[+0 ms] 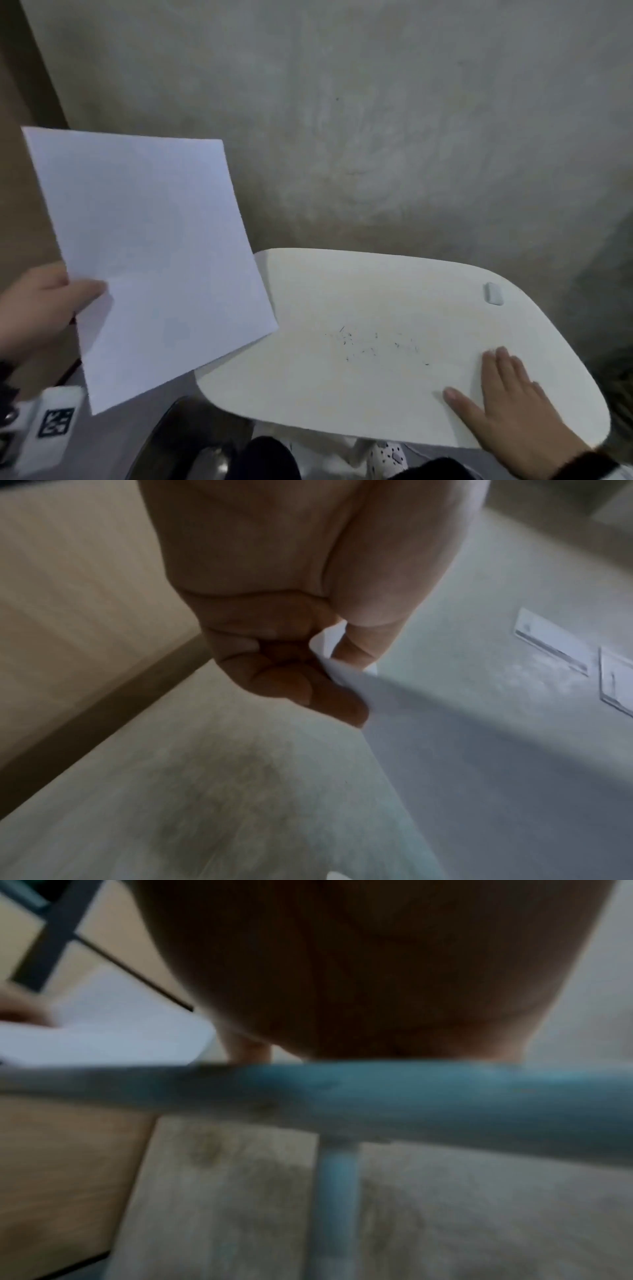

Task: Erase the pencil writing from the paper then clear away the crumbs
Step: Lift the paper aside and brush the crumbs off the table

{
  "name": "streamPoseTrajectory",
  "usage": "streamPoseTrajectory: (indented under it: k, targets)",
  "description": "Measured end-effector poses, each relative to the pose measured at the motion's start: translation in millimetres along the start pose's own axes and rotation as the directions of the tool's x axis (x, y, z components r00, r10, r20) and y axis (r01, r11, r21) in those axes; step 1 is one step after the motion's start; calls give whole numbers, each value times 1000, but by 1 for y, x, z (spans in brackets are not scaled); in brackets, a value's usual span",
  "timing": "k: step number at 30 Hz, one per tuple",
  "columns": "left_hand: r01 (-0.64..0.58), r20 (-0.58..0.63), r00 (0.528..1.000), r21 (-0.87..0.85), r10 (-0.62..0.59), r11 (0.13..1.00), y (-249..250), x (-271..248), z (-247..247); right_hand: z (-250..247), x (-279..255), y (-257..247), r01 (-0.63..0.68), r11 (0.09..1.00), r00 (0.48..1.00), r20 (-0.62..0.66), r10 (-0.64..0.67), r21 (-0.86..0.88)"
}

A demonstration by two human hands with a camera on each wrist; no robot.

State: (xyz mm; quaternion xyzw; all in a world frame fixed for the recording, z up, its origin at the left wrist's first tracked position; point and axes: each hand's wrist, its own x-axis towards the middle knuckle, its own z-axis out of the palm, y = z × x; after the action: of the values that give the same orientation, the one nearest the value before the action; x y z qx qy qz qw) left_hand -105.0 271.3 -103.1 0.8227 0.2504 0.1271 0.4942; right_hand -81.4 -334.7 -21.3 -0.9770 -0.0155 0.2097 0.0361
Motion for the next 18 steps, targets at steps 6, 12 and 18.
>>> streamPoseTrajectory:
  k: [6,12,18]
  targets:
    - [-151,217,971,239,99,959,164,-24,48,22,11,-93,305,938,952,-34,-303,163]
    - [-184,266,963,572,32,799,169,-16,69,-24,-17,-37,172,903,985,-41,-170,394]
    - [-198,226,972,668,58,717,169,-10,81,32,-15,-71,188,976,981,68,-181,-111]
